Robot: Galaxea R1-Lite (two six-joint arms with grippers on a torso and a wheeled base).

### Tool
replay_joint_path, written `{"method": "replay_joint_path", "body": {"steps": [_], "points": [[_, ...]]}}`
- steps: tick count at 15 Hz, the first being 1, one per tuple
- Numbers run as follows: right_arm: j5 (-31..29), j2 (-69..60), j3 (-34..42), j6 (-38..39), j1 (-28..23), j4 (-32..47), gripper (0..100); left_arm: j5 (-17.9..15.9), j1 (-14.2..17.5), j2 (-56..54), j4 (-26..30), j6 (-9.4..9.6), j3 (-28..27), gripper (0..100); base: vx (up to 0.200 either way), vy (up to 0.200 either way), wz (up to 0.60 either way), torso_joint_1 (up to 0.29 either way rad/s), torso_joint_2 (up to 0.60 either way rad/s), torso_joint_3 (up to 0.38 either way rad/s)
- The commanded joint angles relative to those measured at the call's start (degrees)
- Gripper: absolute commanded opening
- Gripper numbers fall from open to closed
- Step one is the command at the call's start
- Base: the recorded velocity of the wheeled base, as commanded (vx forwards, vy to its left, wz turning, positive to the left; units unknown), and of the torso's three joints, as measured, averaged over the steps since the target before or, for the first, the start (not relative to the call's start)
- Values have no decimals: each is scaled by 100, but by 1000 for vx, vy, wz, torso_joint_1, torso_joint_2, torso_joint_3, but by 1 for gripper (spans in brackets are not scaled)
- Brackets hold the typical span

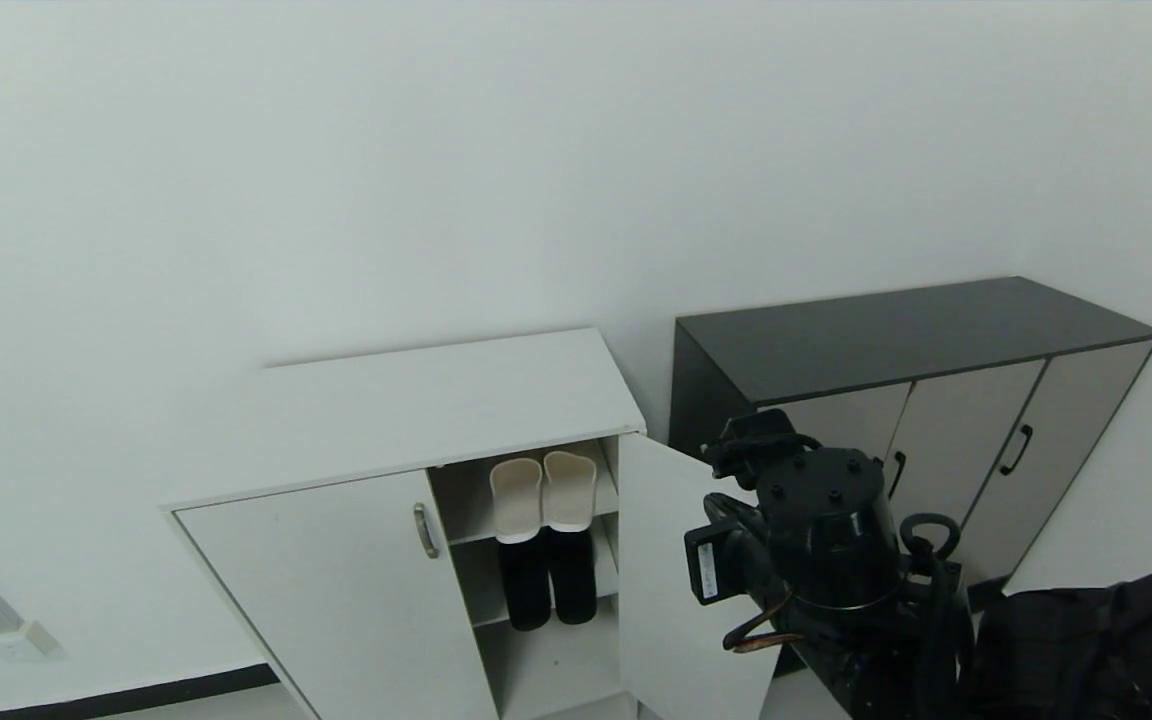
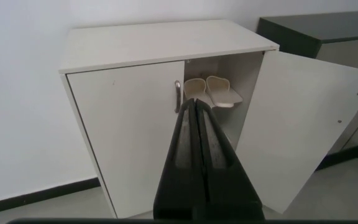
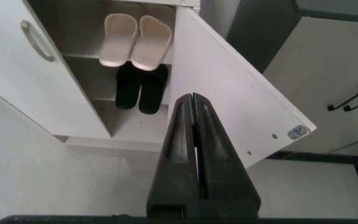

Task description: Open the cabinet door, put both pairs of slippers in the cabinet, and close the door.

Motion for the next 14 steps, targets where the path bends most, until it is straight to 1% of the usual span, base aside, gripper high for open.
{"method": "replay_joint_path", "body": {"steps": [1, 5, 8, 11, 12, 13, 14], "points": [[1, 4, 9, -49, -29, -18, 0, 0, 0, 5, -2, -2, -1, 0, -200, 0, 0, 2, 7, 2], [1, 4, 53, -84, -47, -132, 0, 0, 0, 5, -2, -2, -1, 0, -200, 0, 0, 8, 7, 2], [1, 48, 62, -102, -170, -159, 0, 0, 0, 5, -2, -2, -1, 0, 0, 0, 0, 0, 0, 0], [45, 118, -17, -243, -530, -159, 0, 0, 0, 5, -2, -2, -1, 0, 0, 0, 0, 0, 0, 0], [115, 162, -123, -243, -662, -150, 0, -9, 0, 5, -2, -2, -1, 0, 0, 0, 0, 0, 0, 0], [238, 232, -386, -251, -944, -88, 0, 0, 0, 5, -2, -2, -1, 0, 0, 0, 0, 0, 0, 0], [282, 276, -483, -251, -1040, -62, 0, 0, 0, 5, -2, -2, -1, 0, 0, 0, 0, 0, 0, 0]]}}
